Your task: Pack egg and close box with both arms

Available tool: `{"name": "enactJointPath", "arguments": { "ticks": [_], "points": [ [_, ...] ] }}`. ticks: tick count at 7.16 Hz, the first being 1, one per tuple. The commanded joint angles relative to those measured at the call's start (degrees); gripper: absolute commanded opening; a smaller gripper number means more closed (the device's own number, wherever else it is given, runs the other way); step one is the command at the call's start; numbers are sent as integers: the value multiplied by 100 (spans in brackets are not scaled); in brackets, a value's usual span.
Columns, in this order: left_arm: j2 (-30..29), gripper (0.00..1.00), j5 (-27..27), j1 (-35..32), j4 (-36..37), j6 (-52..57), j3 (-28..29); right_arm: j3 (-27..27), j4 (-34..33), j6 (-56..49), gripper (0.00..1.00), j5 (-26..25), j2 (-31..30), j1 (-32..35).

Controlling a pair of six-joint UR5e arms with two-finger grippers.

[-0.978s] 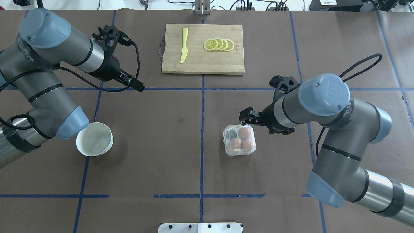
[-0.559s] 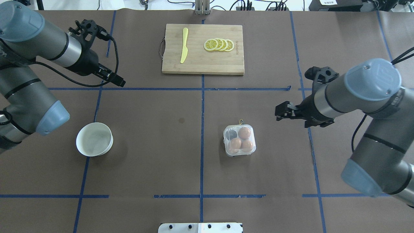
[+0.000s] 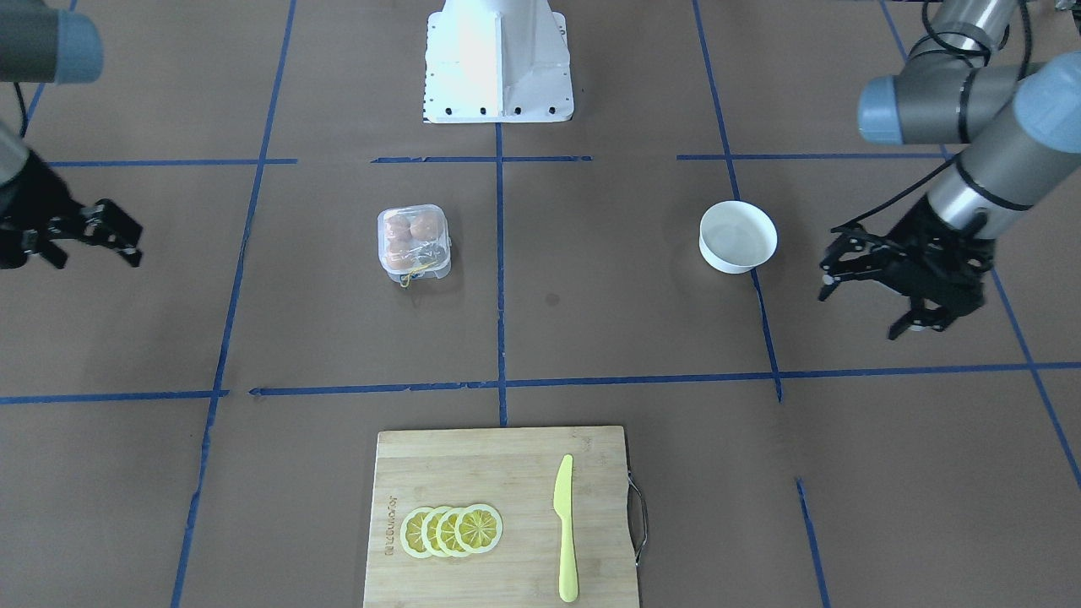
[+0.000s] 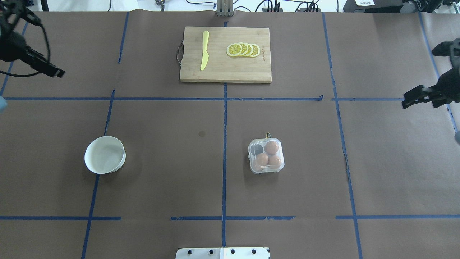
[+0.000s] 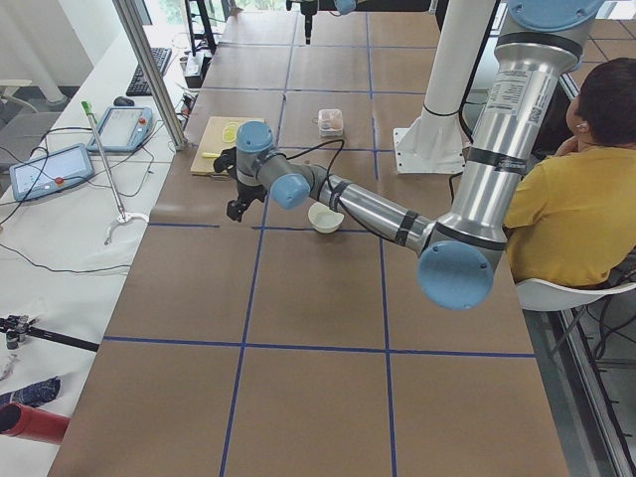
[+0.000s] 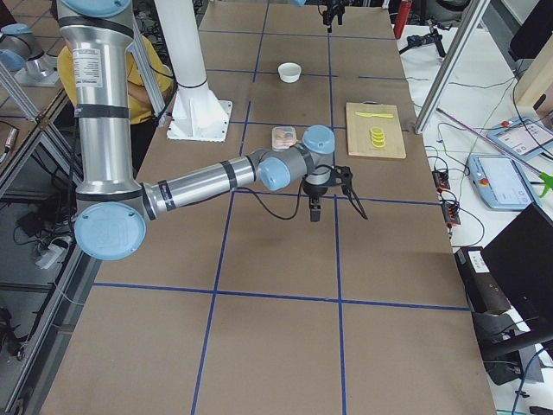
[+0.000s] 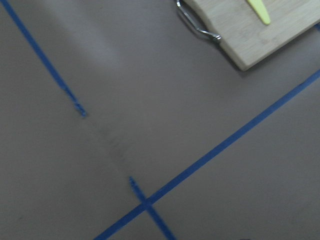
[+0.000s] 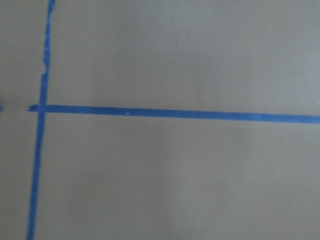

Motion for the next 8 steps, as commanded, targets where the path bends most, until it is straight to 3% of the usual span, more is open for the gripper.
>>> {"name": "enactJointPath", "arguments": {
  "ticks": [1,2,3,5,6,7,8],
  "points": [
    [155,100,-45,-1269,1190,2001,92,-1160,-44,-1793,100,584,172,1400],
    [190,100,-10,-1640,1413,2314,327,-1339,-53,-2075,100,736,121,1796],
    [669,100,-79,-1835,1590,2396,539,-1401,-53,-2235,100,711,129,1887],
    [1407,100,-1225,-1828,1566,2379,856,-1402,-97,-2227,100,632,261,1871],
    [1560,100,-1092,-1819,738,2362,744,-1393,-97,-2227,100,632,244,1880],
    [1614,100,-908,-1819,-36,2335,987,-1402,-97,-2210,100,649,252,1871],
    [1536,100,-863,-1810,-87,2353,1450,-1393,-89,-2158,100,649,244,1871]
  ]
}}
